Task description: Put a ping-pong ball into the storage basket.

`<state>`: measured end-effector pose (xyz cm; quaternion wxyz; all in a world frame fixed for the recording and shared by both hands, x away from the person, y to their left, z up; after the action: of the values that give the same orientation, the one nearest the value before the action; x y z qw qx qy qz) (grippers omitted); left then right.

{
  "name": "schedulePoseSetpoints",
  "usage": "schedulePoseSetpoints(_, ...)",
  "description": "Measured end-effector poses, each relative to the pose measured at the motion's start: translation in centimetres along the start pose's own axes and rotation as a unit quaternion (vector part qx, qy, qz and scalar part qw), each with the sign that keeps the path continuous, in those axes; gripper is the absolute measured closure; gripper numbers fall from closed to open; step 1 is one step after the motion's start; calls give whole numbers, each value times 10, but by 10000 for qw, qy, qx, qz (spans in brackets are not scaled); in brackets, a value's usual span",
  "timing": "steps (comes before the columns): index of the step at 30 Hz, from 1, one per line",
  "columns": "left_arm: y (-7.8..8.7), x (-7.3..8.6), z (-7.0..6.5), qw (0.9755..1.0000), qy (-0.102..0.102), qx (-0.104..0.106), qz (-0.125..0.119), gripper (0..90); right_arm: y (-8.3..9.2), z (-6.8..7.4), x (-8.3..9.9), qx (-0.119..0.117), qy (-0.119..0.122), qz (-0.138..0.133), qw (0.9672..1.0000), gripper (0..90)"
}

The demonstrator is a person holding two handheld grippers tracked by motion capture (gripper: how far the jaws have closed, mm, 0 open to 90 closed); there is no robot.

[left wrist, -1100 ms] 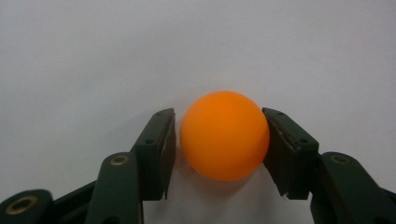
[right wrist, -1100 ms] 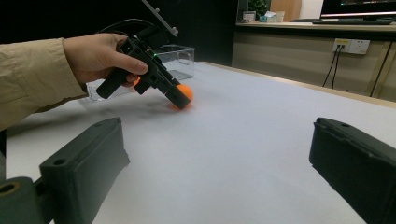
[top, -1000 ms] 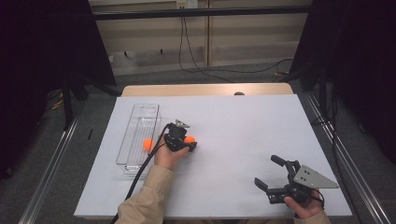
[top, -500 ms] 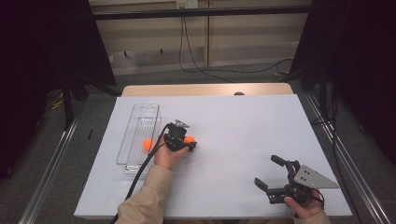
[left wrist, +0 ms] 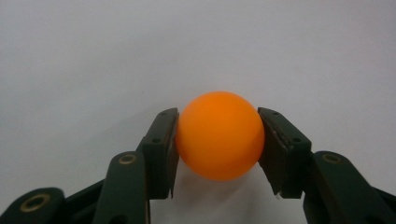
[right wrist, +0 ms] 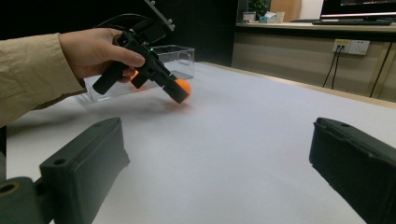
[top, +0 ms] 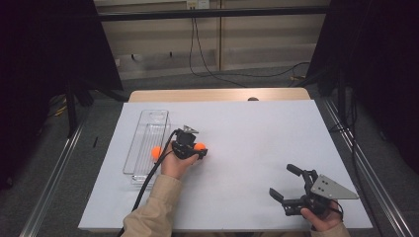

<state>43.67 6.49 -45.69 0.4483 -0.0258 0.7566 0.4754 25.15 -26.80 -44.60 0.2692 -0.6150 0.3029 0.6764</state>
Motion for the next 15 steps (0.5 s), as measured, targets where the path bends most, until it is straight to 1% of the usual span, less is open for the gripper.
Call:
schedulePoseSetpoints(4,3,-1,1,10000,79,9,-5,508,0,0,0,-2,-1,0,10000,29)
schedulePoseSetpoints(9,6,-2,1,10000,76,46,-1,509,0,0,0,1,-8,-1,10000,29)
schedulePoseSetpoints(11,8,-2,1,9999,119,53,-30,509,0,0,0,2,-11,-1,10000,29)
schedulePoseSetpoints(13,10,-3,2,9999,102,58,-24,508,0,0,0,3,-12,-1,10000,29)
schedulePoseSetpoints(15,11,-3,2,9999,131,71,-24,509,0,0,0,-1,-3,0,10000,29)
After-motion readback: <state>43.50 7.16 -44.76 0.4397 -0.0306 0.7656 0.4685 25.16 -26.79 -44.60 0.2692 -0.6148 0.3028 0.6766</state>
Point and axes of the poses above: each handheld gripper's, and its own axes: y roughly backward along the jaws, x roughly out of its underside, z roughly to its left, the point moved 2 cm from there along -y, roughly forward along the jaws, and after that the axes turned 5 degrees about -z, right-handed, at the moved point
